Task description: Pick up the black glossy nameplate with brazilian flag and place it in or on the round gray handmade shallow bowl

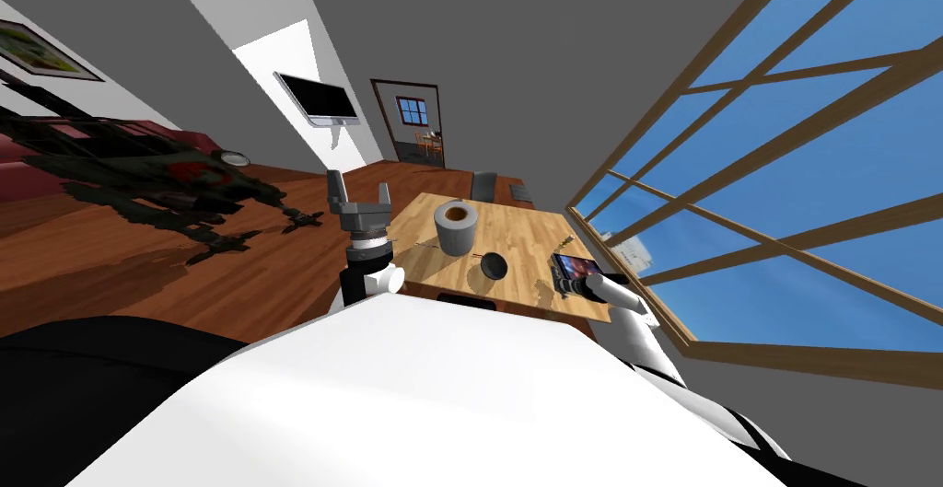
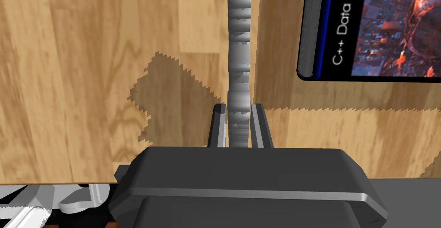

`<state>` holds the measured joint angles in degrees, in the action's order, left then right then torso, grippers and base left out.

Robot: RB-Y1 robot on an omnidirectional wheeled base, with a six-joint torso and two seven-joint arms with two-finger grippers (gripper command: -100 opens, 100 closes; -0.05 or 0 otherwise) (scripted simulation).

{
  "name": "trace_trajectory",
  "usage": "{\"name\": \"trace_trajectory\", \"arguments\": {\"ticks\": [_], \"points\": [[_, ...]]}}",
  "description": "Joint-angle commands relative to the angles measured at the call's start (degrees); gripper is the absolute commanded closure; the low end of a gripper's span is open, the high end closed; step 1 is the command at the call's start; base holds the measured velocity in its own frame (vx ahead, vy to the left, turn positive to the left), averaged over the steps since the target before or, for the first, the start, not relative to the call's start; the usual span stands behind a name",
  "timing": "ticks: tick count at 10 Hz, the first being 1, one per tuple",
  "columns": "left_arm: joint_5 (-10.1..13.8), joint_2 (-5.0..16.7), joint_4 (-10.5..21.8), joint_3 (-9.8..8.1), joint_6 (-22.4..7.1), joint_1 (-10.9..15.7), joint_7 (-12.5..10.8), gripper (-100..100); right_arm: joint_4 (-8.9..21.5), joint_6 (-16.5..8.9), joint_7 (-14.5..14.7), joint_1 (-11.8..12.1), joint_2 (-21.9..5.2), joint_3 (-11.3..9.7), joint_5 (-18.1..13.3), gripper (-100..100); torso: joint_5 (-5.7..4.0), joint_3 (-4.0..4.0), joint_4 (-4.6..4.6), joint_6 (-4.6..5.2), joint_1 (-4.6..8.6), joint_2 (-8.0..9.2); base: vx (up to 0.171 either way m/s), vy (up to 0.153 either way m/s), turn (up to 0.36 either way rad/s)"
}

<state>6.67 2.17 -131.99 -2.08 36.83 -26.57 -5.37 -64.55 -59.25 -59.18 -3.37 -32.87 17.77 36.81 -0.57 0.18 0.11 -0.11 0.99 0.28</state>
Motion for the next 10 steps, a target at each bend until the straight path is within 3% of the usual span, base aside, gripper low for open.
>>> {"name": "trace_trajectory", "arguments": {"ticks": [1, 10], "points": [[0.0, 0.0, 0.0, 0.0, 0.0, 0.0, 0.0, 0, -0.3, -0.6, -2.9, -1.0, 0.7, -0.2, -2.3, 100, 0.0, 0.0, 0.0, 0.0, 0.0, 0.0, -0.118, -0.062, 0.179], [0.0, 0.0, 0.0, 0.0, 0.0, 0.0, 0.0, 0, -1.2, -2.7, -15.7, -5.1, 2.8, -1.0, -10.2, 100, -0.05, -0.04, -0.04, -0.04, 0.09, -0.03, -0.117, -0.061, 0.146]]}}
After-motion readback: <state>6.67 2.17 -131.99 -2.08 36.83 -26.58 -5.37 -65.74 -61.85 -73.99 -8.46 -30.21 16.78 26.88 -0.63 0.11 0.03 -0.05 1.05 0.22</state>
